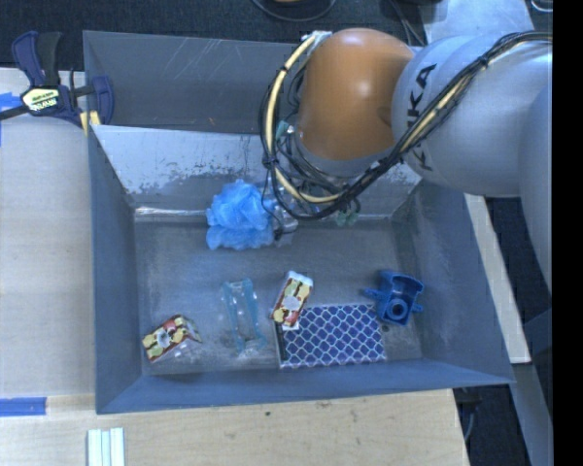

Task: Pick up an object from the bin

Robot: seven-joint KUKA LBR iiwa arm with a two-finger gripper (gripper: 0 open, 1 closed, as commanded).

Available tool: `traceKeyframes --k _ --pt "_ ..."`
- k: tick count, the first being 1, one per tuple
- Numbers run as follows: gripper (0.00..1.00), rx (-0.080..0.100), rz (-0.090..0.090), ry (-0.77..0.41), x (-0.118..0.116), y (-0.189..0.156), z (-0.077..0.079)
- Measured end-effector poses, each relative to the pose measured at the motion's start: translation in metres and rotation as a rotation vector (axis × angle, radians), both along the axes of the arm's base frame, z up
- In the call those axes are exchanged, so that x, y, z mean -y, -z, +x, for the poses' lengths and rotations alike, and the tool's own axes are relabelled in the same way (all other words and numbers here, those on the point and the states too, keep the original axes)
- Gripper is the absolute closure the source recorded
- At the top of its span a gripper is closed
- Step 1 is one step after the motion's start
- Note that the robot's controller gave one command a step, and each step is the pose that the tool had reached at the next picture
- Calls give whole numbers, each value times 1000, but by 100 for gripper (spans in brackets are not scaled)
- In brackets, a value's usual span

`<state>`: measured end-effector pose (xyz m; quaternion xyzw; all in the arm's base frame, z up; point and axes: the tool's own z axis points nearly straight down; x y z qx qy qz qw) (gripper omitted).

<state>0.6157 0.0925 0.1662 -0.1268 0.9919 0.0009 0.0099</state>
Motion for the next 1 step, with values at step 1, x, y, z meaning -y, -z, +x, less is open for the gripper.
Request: traceKeyframes --k 1 --pt "100 8 2 12 0 -45 5"
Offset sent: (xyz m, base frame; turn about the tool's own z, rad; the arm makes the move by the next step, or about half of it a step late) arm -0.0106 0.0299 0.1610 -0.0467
